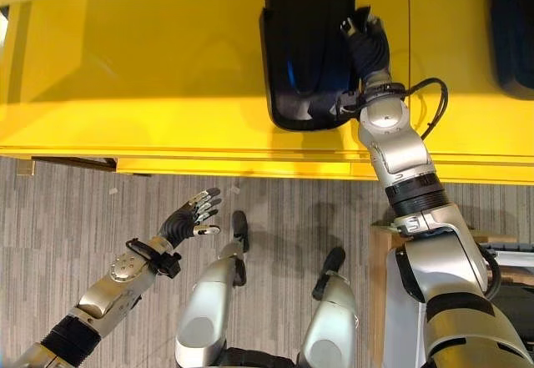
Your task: Move parts from the plastic box to the shelf.
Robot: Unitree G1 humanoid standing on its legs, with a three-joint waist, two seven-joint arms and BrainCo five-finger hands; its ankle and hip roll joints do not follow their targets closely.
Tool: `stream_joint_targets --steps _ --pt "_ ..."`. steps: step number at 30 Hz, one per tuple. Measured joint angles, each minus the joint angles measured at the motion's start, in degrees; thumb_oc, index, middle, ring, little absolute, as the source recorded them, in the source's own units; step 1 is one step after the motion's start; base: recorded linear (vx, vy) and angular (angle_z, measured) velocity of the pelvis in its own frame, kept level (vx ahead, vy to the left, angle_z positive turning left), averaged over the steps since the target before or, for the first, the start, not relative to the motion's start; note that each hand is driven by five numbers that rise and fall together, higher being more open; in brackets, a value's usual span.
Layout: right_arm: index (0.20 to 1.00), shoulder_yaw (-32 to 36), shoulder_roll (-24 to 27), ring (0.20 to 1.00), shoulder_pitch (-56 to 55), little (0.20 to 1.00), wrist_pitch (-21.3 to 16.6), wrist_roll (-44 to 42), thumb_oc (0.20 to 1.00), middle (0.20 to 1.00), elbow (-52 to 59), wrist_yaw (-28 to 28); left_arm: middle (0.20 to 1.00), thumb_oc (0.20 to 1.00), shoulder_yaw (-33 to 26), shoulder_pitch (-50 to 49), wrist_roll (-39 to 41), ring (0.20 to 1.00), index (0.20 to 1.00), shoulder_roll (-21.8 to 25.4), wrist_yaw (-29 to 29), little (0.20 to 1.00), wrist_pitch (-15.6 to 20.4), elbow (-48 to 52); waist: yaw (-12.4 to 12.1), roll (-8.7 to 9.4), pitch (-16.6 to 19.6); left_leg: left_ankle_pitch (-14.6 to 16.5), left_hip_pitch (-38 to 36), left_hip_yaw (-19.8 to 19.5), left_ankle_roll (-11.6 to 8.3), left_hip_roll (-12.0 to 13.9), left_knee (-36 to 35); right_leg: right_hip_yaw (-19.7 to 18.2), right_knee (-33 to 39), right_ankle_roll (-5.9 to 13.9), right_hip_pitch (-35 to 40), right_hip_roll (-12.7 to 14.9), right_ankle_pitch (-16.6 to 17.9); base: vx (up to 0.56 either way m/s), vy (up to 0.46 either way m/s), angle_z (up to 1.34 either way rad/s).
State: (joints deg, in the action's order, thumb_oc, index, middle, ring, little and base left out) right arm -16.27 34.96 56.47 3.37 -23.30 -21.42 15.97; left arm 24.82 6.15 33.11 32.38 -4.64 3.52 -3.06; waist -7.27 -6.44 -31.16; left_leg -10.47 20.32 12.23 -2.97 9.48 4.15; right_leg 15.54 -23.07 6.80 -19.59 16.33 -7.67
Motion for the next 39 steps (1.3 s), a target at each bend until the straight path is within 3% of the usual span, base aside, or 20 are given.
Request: stream_joint_targets --steps 21,23,28,29,30,39 --pt "0.200 0.1 1.1 0.200 1.0 0.200 0.1 4.4 0.200 0.200 2.0 5.6 1.000 1.000 -0.1 -0.5 0.0 1.000 1.000 0.1 0.9 1.000 0.1 0.0 -0.1 -0.05 0.0 0.1 -0.3 1.1 0.42 -0.8 0.0 -0.6 -0.2 0.27 -0.1 1.0 0.1 0.00 0.002 0.00" --pt "0.379 0.1 1.1 0.379 1.2 0.379 0.1 4.4 0.379 0.379 2.0 6.2 1.000 1.000 -0.1 -0.6 0.0 1.000 1.000 0.1 0.9 1.000 0.1 0.0 0.0 -0.06 0.0 0.1 -0.3 1.1 0.42 -0.8 0.0 -0.6 -0.2 0.27 -0.1 1.0 0.1 0.00 0.000 0.00" --pt "0.542 0.0 1.1 0.542 1.3 0.542 0.1 4.5 0.542 0.542 2.0 6.9 1.000 1.000 -0.1 -0.6 0.0 1.000 1.000 -0.1 0.9 1.000 0.1 0.0 0.0 -0.07 0.0 0.1 -0.4 1.1 0.49 -0.9 0.0 -0.6 -0.2 0.32 0.0 1.0 0.2 0.00 0.005 0.00" --pt "0.674 0.1 1.1 0.674 1.5 0.674 0.1 4.5 0.674 0.674 2.0 6.9 1.000 1.000 -0.1 -0.6 0.0 1.000 1.000 -0.1 0.9 1.000 0.1 0.0 0.0 -0.08 0.0 0.1 -0.4 1.2 0.50 -0.8 0.0 -0.6 -0.2 0.32 -0.1 1.0 0.2 0.07 0.007 0.00" --pt "1.000 0.1 1.1 1.000 1.6 1.000 0.1 4.5 1.000 1.000 2.0 6.9 1.000 1.000 -0.1 -0.6 0.0 1.000 1.000 -0.1 0.9 1.000 0.1 0.0 0.0 -0.08 0.0 0.1 -0.4 1.2 0.50 -0.8 0.0 -0.6 -0.2 0.32 -0.1 1.0 0.2 0.00 0.000 0.00" --pt "1.000 0.3 1.1 1.000 2.1 1.000 -0.1 6.6 1.000 1.000 5.0 7.8 1.000 1.000 -0.1 -0.7 0.0 1.000 1.000 -0.1 0.9 1.000 0.2 0.0 0.1 -0.09 0.1 0.0 -1.0 1.3 0.55 -0.9 -0.1 -0.9 -0.3 0.34 0.2 1.1 0.2 -0.01 0.000 0.00"
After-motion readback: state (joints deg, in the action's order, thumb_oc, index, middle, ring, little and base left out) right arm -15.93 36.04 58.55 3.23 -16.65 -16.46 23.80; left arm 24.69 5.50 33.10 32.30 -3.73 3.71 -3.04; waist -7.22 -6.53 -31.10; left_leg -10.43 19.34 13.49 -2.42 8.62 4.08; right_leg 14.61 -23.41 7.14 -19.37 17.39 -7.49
